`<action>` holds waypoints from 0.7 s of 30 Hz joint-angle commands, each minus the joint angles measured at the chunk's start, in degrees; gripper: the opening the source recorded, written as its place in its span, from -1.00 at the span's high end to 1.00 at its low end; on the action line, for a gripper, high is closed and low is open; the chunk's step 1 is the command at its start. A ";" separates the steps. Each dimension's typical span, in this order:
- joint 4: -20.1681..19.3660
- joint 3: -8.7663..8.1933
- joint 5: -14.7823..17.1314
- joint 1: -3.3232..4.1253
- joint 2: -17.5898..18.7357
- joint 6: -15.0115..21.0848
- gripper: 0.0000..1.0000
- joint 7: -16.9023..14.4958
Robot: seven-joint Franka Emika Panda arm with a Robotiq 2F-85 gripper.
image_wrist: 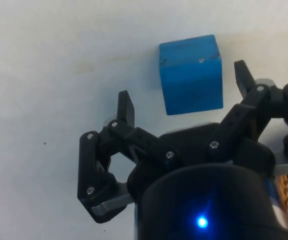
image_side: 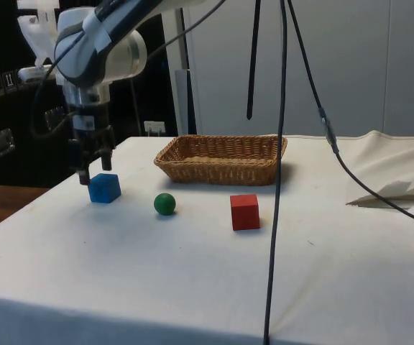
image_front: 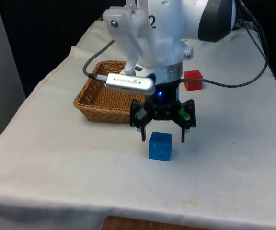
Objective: Place all non-red objects into the basket.
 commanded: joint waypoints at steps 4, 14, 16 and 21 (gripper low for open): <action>0.52 -0.11 0.06 -0.29 0.86 -0.40 -1.00 -0.46; 1.32 0.06 0.63 -0.40 2.58 -0.17 -1.00 -0.46; 2.01 -0.11 0.52 -0.40 3.15 -0.23 -1.00 -0.40; 2.29 -0.29 0.40 -0.29 3.38 -0.11 -1.00 -0.23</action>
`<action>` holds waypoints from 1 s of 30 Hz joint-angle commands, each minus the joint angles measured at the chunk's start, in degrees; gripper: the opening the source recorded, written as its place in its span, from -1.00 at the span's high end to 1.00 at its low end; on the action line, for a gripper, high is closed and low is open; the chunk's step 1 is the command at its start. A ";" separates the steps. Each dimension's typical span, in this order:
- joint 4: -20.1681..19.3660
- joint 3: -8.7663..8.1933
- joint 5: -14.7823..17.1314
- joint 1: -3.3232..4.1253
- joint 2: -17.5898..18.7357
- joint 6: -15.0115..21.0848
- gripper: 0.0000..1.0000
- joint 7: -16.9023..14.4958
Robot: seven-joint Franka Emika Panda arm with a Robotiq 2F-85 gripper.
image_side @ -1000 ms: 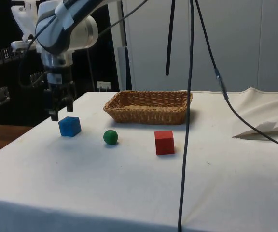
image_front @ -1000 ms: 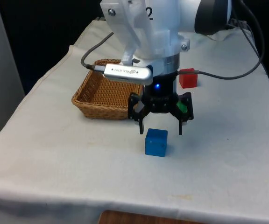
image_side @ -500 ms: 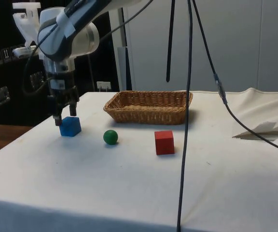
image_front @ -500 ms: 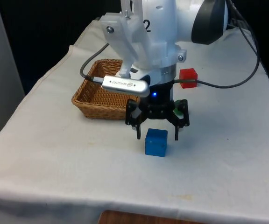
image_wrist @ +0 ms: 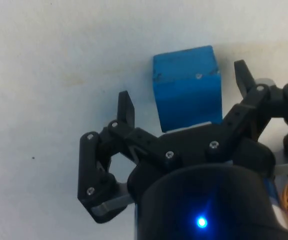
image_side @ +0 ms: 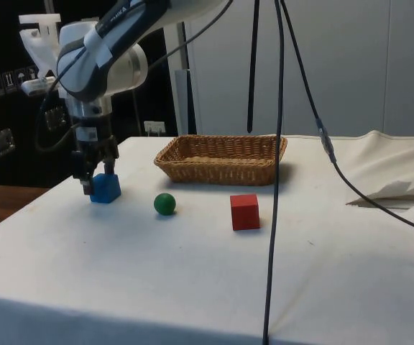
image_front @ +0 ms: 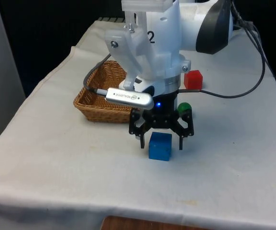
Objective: Place all non-red objects into the basket.
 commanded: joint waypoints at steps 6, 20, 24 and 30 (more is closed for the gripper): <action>0.00 -0.29 -0.06 0.17 0.00 0.17 -0.37 0.11; -0.17 -0.69 -0.06 0.52 0.00 0.34 0.97 0.06; -0.29 -1.09 -0.23 0.57 -1.20 -0.86 0.97 0.06; -0.69 -1.83 -0.23 0.80 -3.21 -3.09 0.97 -0.11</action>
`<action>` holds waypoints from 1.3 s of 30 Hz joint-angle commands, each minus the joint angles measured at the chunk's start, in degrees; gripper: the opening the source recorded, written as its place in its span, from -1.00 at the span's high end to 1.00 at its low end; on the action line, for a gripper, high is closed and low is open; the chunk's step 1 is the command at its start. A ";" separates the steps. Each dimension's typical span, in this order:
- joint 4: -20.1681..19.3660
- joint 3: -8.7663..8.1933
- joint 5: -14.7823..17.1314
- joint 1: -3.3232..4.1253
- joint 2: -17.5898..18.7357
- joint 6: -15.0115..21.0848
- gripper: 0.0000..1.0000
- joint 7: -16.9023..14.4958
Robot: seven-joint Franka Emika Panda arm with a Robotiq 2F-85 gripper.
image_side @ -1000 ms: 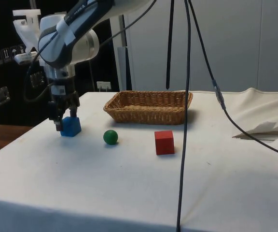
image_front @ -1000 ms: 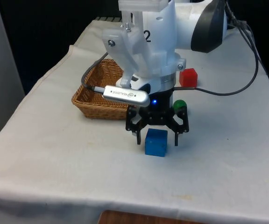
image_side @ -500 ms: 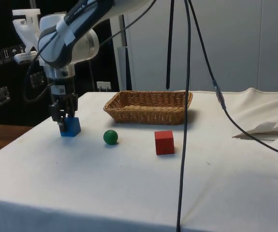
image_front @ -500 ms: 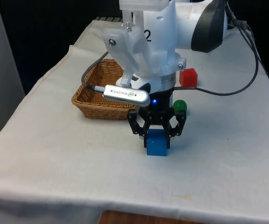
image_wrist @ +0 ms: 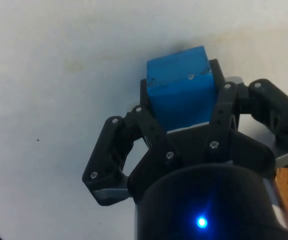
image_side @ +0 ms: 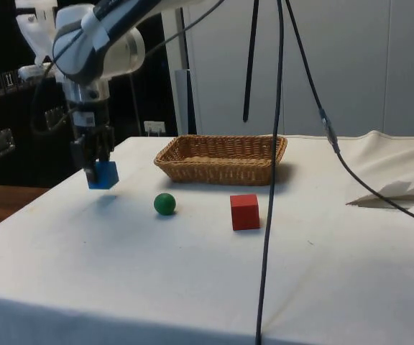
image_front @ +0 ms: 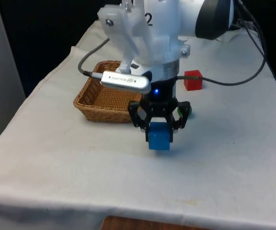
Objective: Place all non-red objects into the basket.
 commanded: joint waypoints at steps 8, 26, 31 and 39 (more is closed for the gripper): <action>-1.89 -1.03 -0.29 0.46 -3.50 -2.18 0.97 -0.40; -8.71 -3.04 -0.23 1.26 -11.80 -4.01 0.97 -2.52; -11.00 -3.27 -0.23 1.38 -14.15 -3.55 0.97 -3.27; -14.21 -3.44 -0.17 1.60 -17.19 -2.46 0.97 -4.30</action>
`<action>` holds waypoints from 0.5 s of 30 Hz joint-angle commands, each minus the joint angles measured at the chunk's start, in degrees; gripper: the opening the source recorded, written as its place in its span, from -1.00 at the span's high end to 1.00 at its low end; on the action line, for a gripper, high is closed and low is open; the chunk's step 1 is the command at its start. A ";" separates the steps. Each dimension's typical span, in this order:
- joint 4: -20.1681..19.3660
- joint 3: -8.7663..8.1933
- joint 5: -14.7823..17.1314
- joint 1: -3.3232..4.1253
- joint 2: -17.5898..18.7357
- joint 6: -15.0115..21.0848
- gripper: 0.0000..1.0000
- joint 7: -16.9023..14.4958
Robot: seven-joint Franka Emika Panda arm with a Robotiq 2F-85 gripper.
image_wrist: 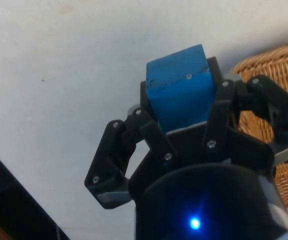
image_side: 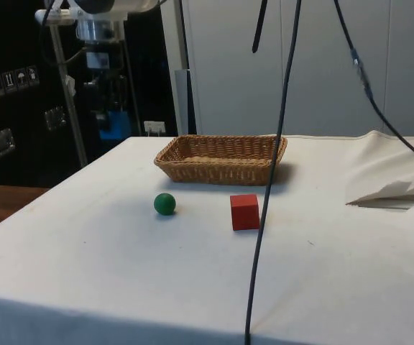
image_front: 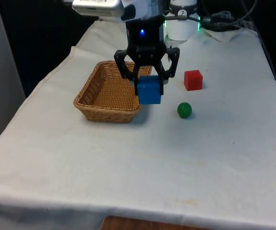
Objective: Place all non-red objects into the basket.
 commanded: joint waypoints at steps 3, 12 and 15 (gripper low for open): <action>-2.23 -0.23 -0.11 0.40 -1.60 1.66 0.97 -0.46; -6.70 -0.46 -0.46 0.69 -5.27 3.50 0.97 -1.66; -8.19 -0.69 -0.86 0.86 -6.76 3.44 0.97 -1.95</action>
